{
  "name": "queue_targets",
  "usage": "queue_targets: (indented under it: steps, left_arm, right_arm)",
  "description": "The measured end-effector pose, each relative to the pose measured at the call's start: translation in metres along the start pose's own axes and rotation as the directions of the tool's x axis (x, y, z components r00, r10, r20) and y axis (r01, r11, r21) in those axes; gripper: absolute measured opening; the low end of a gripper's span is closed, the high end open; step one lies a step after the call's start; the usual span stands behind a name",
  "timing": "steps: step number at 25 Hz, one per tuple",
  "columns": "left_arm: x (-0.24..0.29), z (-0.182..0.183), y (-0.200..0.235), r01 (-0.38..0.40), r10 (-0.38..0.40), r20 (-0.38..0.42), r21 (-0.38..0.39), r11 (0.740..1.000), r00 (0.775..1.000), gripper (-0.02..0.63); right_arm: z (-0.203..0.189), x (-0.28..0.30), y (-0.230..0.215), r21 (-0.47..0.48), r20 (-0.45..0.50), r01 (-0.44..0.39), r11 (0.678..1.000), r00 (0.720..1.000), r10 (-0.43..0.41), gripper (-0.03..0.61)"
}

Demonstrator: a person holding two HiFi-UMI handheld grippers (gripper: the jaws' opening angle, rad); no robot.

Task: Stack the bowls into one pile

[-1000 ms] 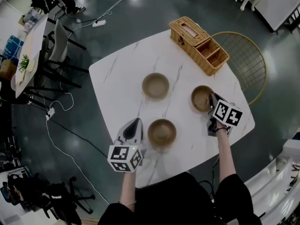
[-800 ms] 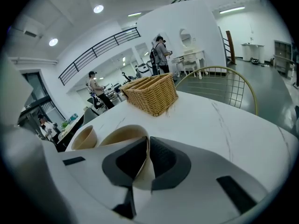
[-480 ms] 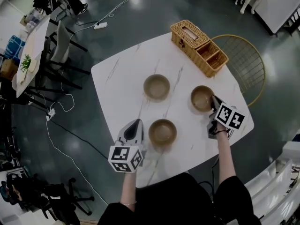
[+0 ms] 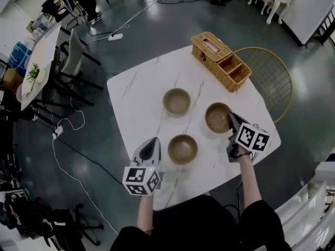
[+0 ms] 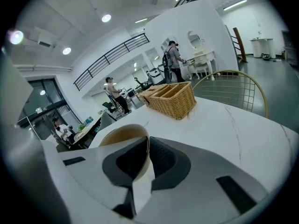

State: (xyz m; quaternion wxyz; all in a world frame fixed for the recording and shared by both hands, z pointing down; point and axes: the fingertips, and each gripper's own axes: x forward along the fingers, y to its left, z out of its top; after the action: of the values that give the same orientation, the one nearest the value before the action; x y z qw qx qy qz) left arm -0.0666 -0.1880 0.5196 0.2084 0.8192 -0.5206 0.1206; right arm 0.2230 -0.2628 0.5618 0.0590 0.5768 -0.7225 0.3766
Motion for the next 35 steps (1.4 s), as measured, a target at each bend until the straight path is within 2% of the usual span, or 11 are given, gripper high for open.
queue_targets:
  steps: [10, 23, 35]
  left_arm:
    - [-0.027, -0.001, -0.001, -0.027, 0.028, 0.037, -0.020, 0.999, 0.999, 0.014]
    - [-0.056, -0.004, 0.002, -0.062, 0.064, 0.069, -0.040, 0.997, 0.996, 0.014]
    - [-0.068, -0.014, 0.011, -0.072, 0.075, 0.058, -0.051, 0.996, 0.995, 0.014]
  right_arm:
    - [-0.015, -0.016, 0.052, -0.045, -0.028, -0.137, 0.989, 0.990, 0.136, 0.026]
    - [-0.045, -0.019, 0.113, -0.138, -0.112, -0.277, 0.951, 0.958, 0.263, 0.026]
    - [-0.084, -0.009, 0.141, -0.256, -0.236, -0.325, 0.910, 0.934, 0.267, 0.026]
